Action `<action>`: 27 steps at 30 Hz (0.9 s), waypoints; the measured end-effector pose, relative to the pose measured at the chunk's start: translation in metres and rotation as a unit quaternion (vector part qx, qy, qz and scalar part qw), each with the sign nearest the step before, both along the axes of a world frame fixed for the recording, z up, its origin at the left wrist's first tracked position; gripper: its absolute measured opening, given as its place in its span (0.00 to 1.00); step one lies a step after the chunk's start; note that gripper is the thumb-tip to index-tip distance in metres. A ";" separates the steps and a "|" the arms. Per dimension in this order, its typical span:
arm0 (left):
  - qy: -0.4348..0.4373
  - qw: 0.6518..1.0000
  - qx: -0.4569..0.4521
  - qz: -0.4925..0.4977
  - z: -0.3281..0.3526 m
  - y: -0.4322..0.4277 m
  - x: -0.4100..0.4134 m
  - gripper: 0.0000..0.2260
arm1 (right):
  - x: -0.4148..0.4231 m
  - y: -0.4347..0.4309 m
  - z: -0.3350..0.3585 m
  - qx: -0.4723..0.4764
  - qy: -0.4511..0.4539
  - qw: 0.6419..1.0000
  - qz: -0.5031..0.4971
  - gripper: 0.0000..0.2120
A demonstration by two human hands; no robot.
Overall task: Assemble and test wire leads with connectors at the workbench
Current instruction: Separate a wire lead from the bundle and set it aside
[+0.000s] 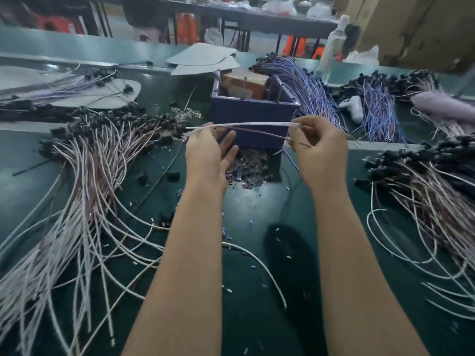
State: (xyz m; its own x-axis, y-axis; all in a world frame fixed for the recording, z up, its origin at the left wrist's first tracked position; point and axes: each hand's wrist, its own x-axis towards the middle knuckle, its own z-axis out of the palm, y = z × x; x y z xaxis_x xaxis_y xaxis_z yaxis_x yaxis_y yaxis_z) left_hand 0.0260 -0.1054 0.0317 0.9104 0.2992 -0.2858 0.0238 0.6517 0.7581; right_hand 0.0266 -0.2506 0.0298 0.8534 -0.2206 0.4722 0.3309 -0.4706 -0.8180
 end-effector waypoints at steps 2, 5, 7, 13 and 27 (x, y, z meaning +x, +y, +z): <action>-0.001 0.997 -0.068 -0.025 -0.002 0.005 -0.001 0.08 | 0.006 -0.004 -0.007 0.056 0.017 0.998 -0.009 0.10; 0.001 0.991 -0.121 -0.051 -0.005 0.014 -0.004 0.07 | 0.015 -0.010 -0.014 0.154 0.106 0.982 -0.007 0.16; 0.005 0.991 -0.125 -0.045 -0.009 0.016 -0.003 0.09 | 0.016 -0.012 -0.019 0.187 0.171 0.967 -0.002 0.14; 0.052 0.969 0.239 0.016 -0.022 0.021 0.003 0.13 | 0.014 -0.019 -0.036 0.029 0.192 0.979 -0.068 0.10; 0.019 0.909 0.349 0.227 -0.018 0.042 -0.004 0.16 | 0.013 -0.015 -0.038 0.514 0.132 0.846 -0.053 0.08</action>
State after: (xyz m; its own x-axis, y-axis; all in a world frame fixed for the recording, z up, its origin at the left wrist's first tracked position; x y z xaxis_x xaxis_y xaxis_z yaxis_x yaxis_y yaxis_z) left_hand 0.0219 -0.0631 0.0132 0.6419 0.7615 0.0901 -0.0933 -0.0392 0.9949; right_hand 0.0393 -0.2660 -0.0084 0.8489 -0.4806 -0.2201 0.0728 0.5188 -0.8518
